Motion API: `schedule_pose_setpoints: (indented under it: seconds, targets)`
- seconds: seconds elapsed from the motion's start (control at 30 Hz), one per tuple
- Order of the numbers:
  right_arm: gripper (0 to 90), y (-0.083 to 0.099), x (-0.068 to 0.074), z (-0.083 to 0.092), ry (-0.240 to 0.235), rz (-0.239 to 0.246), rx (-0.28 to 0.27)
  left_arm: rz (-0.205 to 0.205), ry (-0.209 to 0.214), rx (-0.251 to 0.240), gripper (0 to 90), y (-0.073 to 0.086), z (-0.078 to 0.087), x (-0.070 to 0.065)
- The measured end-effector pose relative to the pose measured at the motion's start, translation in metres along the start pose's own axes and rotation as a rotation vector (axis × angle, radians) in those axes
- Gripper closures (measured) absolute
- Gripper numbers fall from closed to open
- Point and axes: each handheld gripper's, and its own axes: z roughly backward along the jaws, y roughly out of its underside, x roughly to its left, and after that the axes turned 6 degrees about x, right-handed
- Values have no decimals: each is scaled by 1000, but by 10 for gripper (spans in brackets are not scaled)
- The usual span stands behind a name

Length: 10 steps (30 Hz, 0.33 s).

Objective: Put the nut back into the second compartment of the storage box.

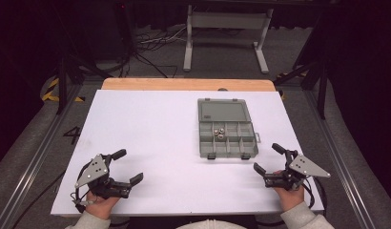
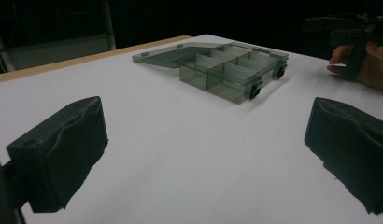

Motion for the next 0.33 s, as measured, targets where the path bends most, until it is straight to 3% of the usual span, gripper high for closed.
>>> schedule_pose_setpoints:
  seconds: [0.33]
  targets:
    - [1, 0, 3, -3, -14, 23, 10, 1, 13, -15, 1, 1, -1, 0]
